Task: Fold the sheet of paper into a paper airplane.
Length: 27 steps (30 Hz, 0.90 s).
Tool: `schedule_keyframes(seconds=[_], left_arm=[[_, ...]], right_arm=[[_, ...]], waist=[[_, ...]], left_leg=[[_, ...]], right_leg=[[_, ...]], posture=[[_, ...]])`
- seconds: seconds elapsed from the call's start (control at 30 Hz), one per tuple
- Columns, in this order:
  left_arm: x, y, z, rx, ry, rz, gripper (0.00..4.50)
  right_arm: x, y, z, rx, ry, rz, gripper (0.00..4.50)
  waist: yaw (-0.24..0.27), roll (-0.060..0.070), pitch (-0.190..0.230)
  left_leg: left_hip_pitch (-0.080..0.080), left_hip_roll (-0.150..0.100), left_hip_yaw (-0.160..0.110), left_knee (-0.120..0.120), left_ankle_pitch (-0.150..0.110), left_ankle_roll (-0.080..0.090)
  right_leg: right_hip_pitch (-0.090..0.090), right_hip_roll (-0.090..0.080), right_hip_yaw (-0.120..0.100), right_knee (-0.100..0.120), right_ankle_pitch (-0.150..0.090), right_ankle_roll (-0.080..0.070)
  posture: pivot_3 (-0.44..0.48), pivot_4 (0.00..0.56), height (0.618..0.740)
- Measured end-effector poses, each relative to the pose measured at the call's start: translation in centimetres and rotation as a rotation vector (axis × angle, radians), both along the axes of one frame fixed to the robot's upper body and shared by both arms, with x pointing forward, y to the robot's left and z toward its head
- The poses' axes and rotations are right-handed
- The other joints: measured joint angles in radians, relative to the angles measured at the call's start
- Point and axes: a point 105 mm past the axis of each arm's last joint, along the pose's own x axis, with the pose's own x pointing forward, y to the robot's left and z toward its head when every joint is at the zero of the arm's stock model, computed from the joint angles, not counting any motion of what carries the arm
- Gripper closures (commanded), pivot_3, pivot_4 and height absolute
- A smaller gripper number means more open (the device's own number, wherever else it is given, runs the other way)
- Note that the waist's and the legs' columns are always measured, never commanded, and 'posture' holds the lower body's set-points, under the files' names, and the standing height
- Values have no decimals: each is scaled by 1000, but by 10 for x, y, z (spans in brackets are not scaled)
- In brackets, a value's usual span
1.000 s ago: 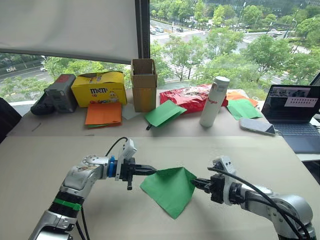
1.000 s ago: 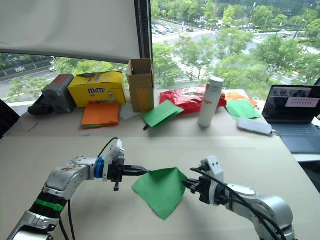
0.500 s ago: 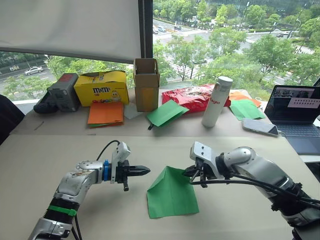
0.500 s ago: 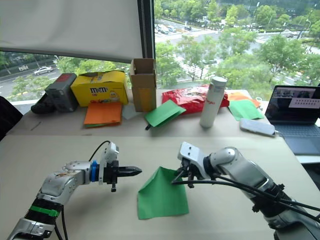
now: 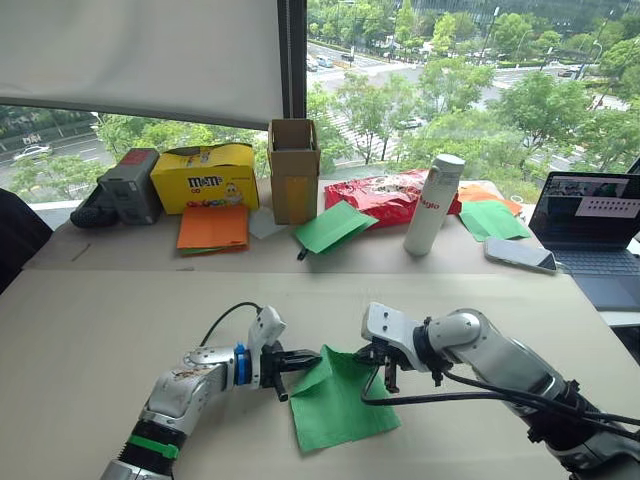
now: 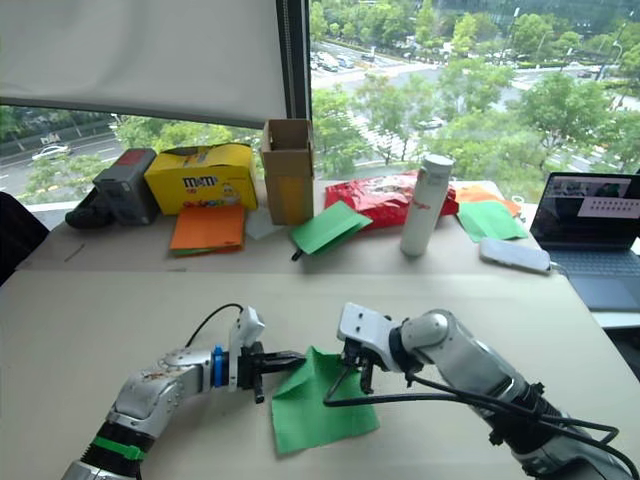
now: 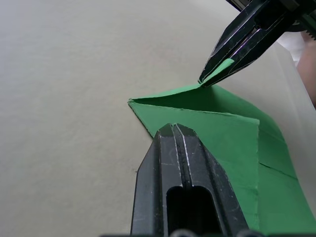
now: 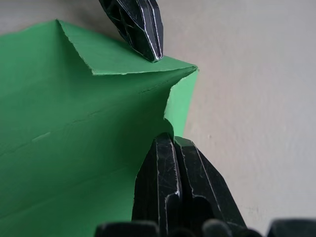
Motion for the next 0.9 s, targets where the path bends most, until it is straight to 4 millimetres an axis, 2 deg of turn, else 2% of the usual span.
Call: schedule_keyframes(seconds=[0.1, 0.4, 0.53, 0.7, 0.8, 0.9], left_arm=[[1, -2, -2, 18, -11, -3, 4500], [1, -8, -5, 89, -72, -45, 4500], [1, -10, -6, 145, -101, -83, 4500], [3, -16, -3, 193, -129, -118, 4500], [3, -18, -3, 218, -134, -129, 4500], [3, -19, -3, 225, -128, -130, 4500]], right_arm=[[0, -2, -4, -6, -3, -21, 4451], [-1, -4, -8, -17, -48, -38, 4451], [0, -5, -6, -47, -130, 0, 4451], [-9, 1, -6, -25, -141, 74, 2974], [-16, 6, -5, -2, -137, 117, 1913], [-23, 12, -7, 38, -101, 136, 1913]], waist=[[3, 0, 0], [6, 4, -3], [7, 4, -3], [8, 4, -3], [7, 3, -3], [7, 3, -4]], left_leg=[[6, -1, 0, -1, -2, 3], [7, -2, 0, -1, -2, 4], [7, -3, 0, -1, -2, 4], [7, -3, 0, -1, -2, 4], [8, -3, 0, -1, -2, 4], [9, -2, -1, -1, -3, 4]], right_leg=[[2, -1, 0, -1, 0, 0], [3, -3, 0, -1, 0, 0], [3, -4, 0, -1, 0, 0], [4, -3, 0, -1, 0, 0], [5, -3, 0, -1, 0, 0], [6, -3, 0, -1, -1, 0]], posture=[[0, 150, 740], [0, 150, 740], [0, 150, 740], [0, 150, 740], [0, 150, 740], [0, 150, 740]])
